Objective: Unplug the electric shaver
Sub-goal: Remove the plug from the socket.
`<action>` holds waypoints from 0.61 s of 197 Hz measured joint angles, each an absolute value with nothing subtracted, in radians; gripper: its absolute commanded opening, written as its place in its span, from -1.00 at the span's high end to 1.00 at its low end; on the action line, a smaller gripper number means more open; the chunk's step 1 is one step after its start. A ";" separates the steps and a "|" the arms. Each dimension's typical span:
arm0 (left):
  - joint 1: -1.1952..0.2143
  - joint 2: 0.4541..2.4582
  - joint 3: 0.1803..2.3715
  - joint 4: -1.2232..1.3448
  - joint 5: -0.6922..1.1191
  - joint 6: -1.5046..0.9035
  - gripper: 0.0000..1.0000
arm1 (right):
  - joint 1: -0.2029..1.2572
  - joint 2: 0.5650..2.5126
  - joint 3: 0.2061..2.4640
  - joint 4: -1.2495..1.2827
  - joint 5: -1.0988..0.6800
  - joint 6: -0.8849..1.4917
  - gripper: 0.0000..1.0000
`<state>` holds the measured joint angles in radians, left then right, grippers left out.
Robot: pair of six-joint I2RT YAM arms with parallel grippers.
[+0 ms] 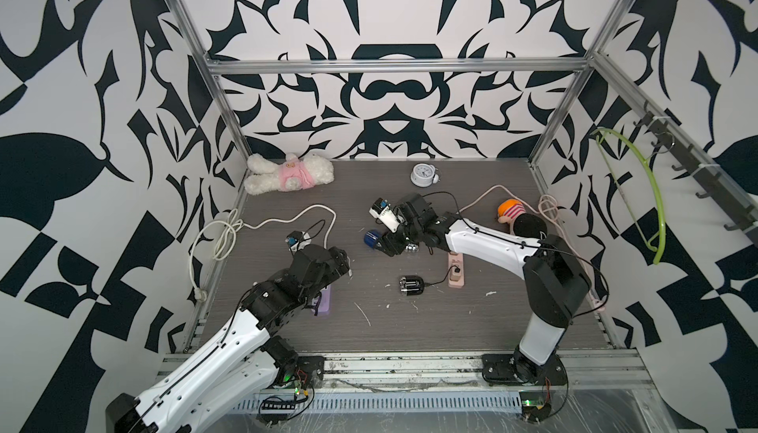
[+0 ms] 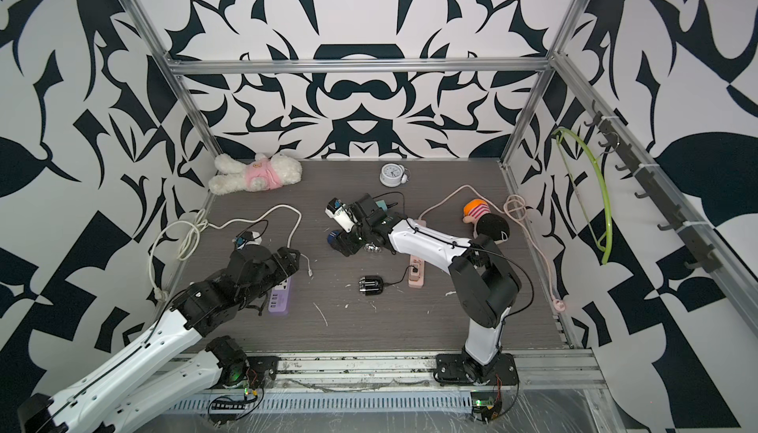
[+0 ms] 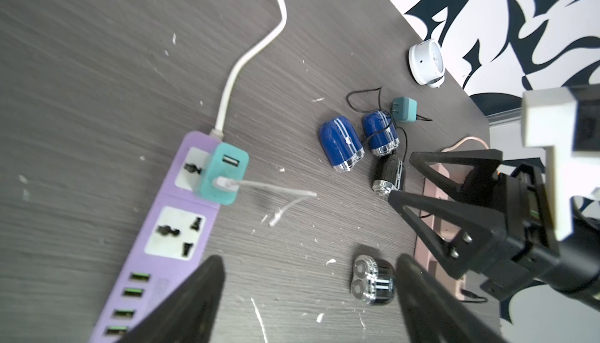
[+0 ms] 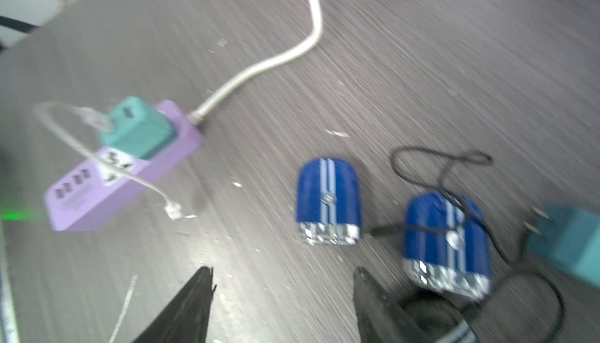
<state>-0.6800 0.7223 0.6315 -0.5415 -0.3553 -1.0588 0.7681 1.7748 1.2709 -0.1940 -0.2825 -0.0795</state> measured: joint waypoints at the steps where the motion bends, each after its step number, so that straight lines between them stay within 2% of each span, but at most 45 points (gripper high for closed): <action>1: -0.677 0.719 0.628 -0.542 -0.353 -1.058 -0.40 | 0.769 1.775 1.271 -0.194 -0.284 -0.080 -0.35; 34: -0.584 0.695 0.554 -0.566 -0.315 -1.090 0.27 | 0.812 1.805 1.315 -0.201 -0.339 -0.120 -0.35; 47: -0.555 0.696 0.529 -0.571 -0.293 -1.103 0.64 | 0.827 1.826 1.346 -0.205 -0.355 -0.134 -0.35; 57: -0.540 0.695 0.517 -0.574 -0.279 -1.102 0.85 | 0.836 1.844 1.370 -0.205 -0.369 -0.142 -0.35; 74: -0.523 0.695 0.504 -0.572 -0.262 -1.115 0.96 | 0.847 1.879 1.412 -0.212 -0.394 -0.154 -0.36; 120: -0.501 0.727 0.456 -0.550 -0.221 -1.124 1.00 | 0.863 1.981 1.555 -0.229 -0.442 -0.162 -0.36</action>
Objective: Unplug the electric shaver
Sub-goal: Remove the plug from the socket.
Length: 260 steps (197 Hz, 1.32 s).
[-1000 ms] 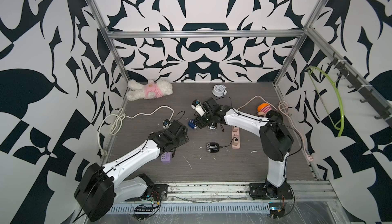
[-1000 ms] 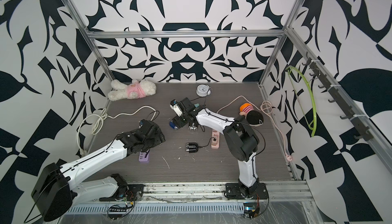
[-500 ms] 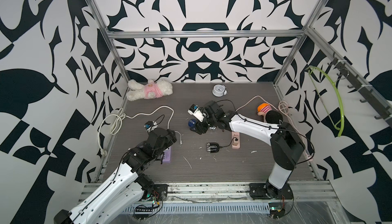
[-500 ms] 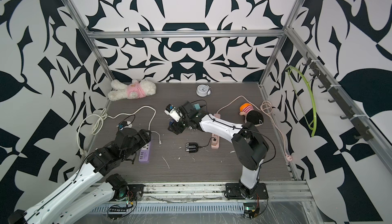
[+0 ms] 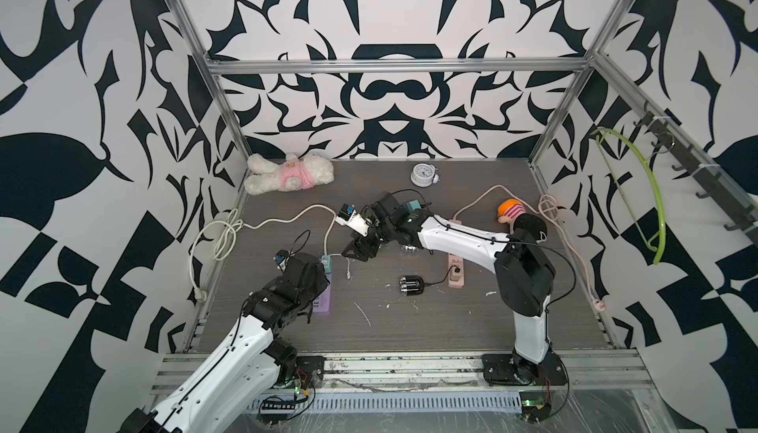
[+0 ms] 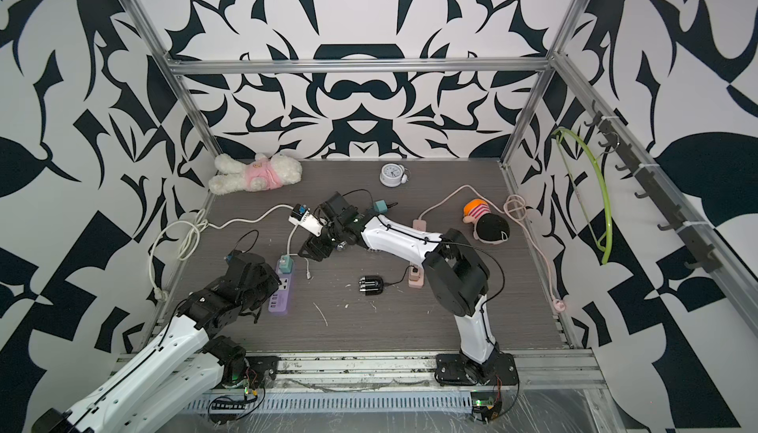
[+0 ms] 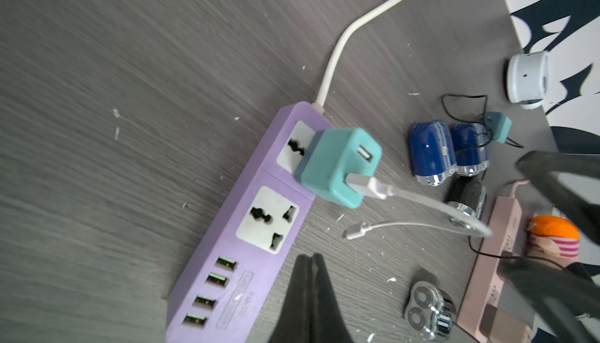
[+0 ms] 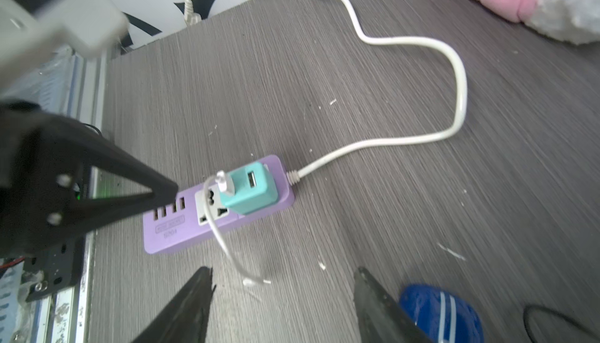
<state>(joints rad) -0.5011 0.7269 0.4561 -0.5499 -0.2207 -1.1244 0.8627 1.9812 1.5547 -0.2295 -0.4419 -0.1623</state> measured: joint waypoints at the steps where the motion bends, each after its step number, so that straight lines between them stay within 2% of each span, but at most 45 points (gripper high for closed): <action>1: -0.501 0.728 0.455 -0.550 -0.220 -1.126 1.00 | 0.863 1.984 1.559 -0.231 -0.443 -0.163 -0.37; 67: -0.477 0.751 0.387 -0.538 -0.197 -1.166 1.00 | 0.894 2.072 1.687 -0.290 -0.486 -0.200 -0.37; 148: -0.464 0.685 0.320 -0.531 -0.197 -1.240 1.00 | 0.916 2.160 1.756 -0.348 -0.521 -0.228 -0.38; 260: -0.461 0.625 0.285 -0.514 -0.196 -1.289 1.00 | 0.963 2.260 1.838 -0.378 -0.475 -0.270 -0.37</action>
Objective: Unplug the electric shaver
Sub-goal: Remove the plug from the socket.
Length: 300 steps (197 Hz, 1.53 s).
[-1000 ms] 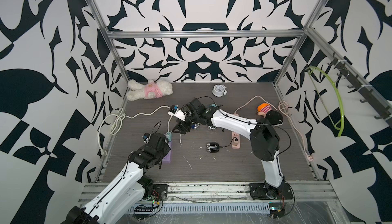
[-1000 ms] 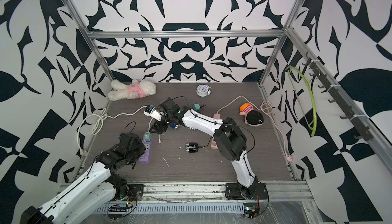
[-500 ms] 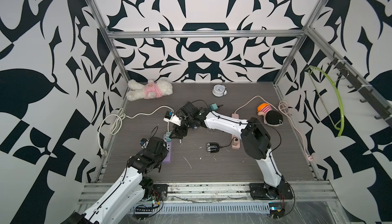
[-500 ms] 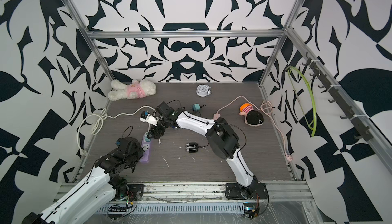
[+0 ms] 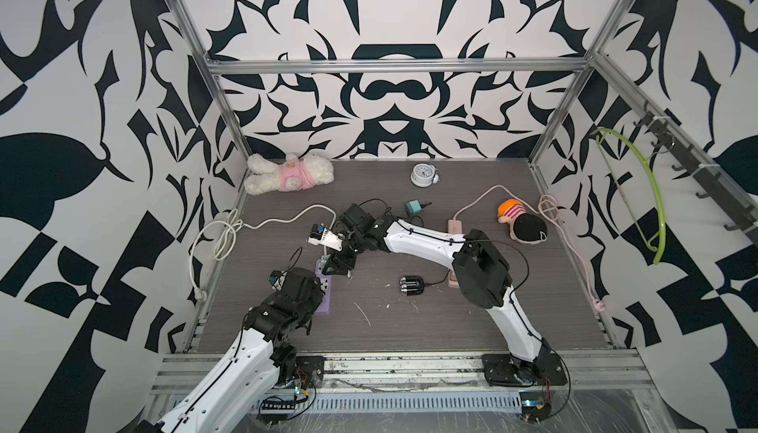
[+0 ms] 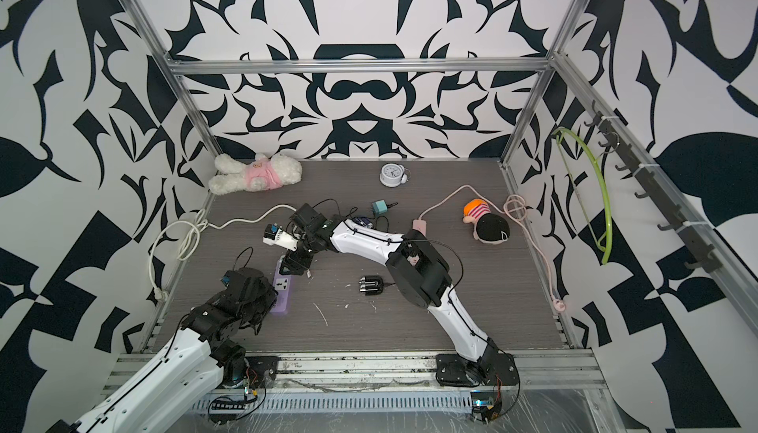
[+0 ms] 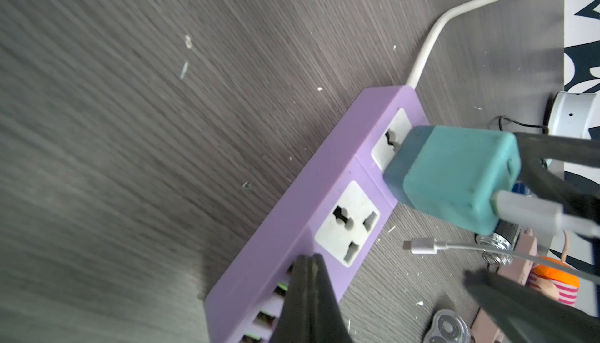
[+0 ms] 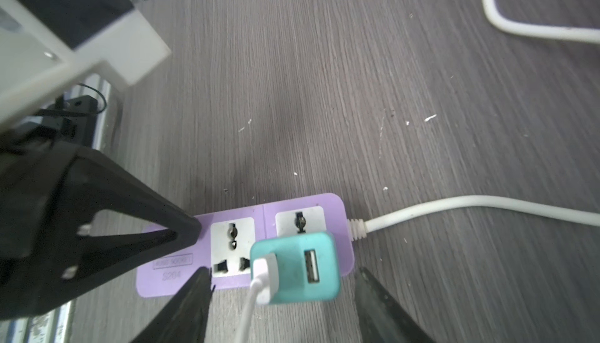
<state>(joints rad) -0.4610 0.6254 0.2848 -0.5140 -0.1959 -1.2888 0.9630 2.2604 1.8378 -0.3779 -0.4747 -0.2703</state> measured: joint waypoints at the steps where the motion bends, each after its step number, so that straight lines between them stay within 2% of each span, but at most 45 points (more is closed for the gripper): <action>1: -0.461 0.625 0.285 -0.514 -0.196 -1.289 1.00 | 0.963 2.261 1.838 -0.378 -0.474 -0.271 -0.37; 38: -0.459 0.626 0.278 -0.496 -0.194 -1.292 1.00 | 0.967 2.281 1.841 -0.378 -0.430 -0.281 -0.34; 76: -0.459 0.632 0.276 -0.482 -0.193 -1.295 1.00 | 0.967 2.283 1.841 -0.370 -0.406 -0.292 -0.13; 96: -0.458 0.635 0.272 -0.471 -0.193 -1.295 1.00 | 0.967 2.283 1.841 -0.363 -0.400 -0.294 0.10; 121: -0.458 0.638 0.265 -0.450 -0.186 -1.297 1.00 | 0.967 2.282 1.840 -0.346 -0.392 -0.299 0.64; 142: -0.458 0.640 0.261 -0.437 -0.184 -1.302 1.00 | 0.970 2.278 1.829 -0.329 -0.382 -0.296 0.90; 199: -0.458 0.658 0.254 -0.397 -0.178 -1.310 1.00 | 0.970 2.229 1.750 -0.264 -0.347 -0.290 1.00; 300: -0.458 0.666 0.252 -0.382 -0.178 -1.311 1.00 | 0.957 2.113 1.769 -0.314 -0.375 -0.205 1.00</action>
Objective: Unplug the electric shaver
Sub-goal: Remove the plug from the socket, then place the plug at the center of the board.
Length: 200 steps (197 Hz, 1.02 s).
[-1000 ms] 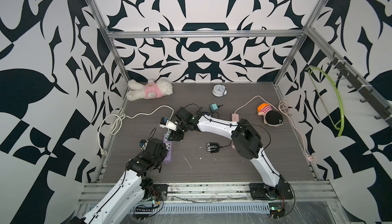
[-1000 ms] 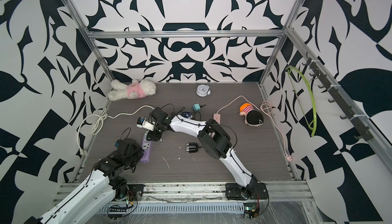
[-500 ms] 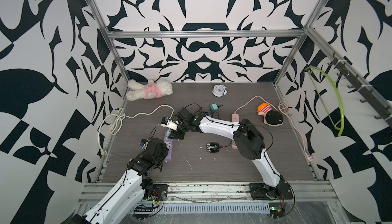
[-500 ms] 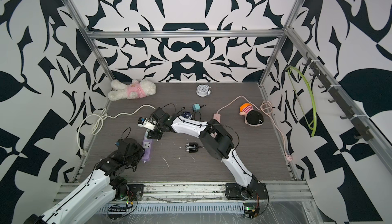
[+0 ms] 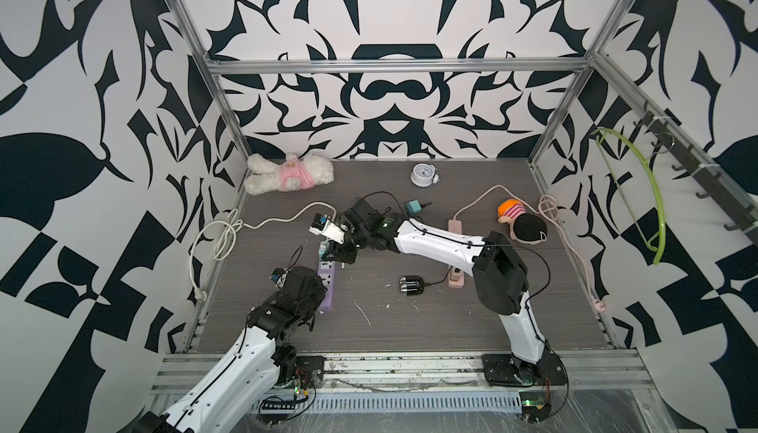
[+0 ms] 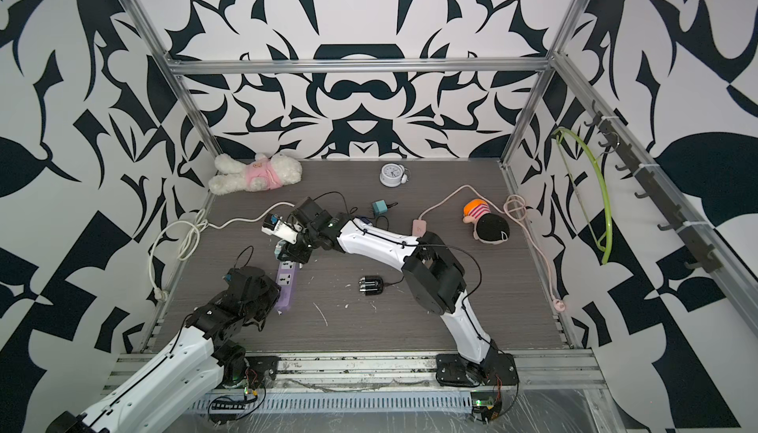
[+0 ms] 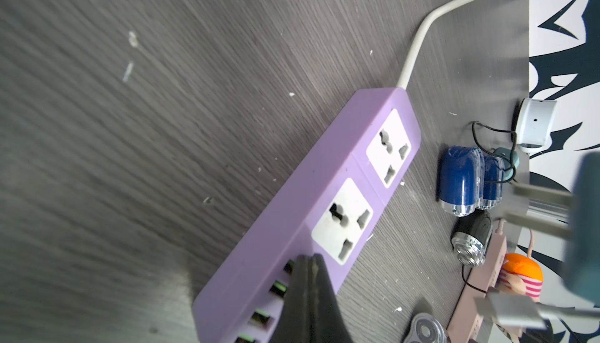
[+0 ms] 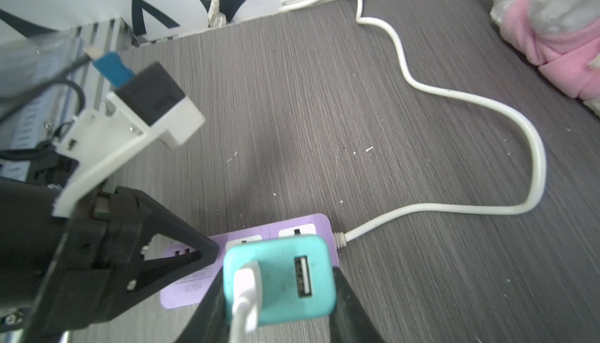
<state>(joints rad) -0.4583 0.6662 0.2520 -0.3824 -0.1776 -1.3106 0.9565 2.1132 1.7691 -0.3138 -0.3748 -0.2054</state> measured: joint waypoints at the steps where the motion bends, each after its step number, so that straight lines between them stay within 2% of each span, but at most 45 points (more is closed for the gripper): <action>1: -0.458 0.666 0.252 -0.382 -0.178 -1.311 1.00 | 0.956 2.113 1.770 -0.315 -0.375 -0.204 1.00; 60: -0.458 0.678 0.259 -0.382 -0.177 -1.300 1.00 | 0.820 2.132 1.821 -0.408 -0.381 -0.081 1.00; 105: -0.458 0.706 0.265 -0.359 -0.162 -1.259 1.00 | 0.722 2.269 1.956 -0.476 -0.416 -0.051 1.00; 200: -0.456 0.748 0.284 -0.347 -0.149 -1.223 1.00 | 0.691 2.436 2.168 -0.512 -0.500 0.049 1.00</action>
<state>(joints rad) -0.4557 0.7479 0.2836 -0.3473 -0.1486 -1.2232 0.6907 2.4363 2.1681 -0.5117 -0.4995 0.0490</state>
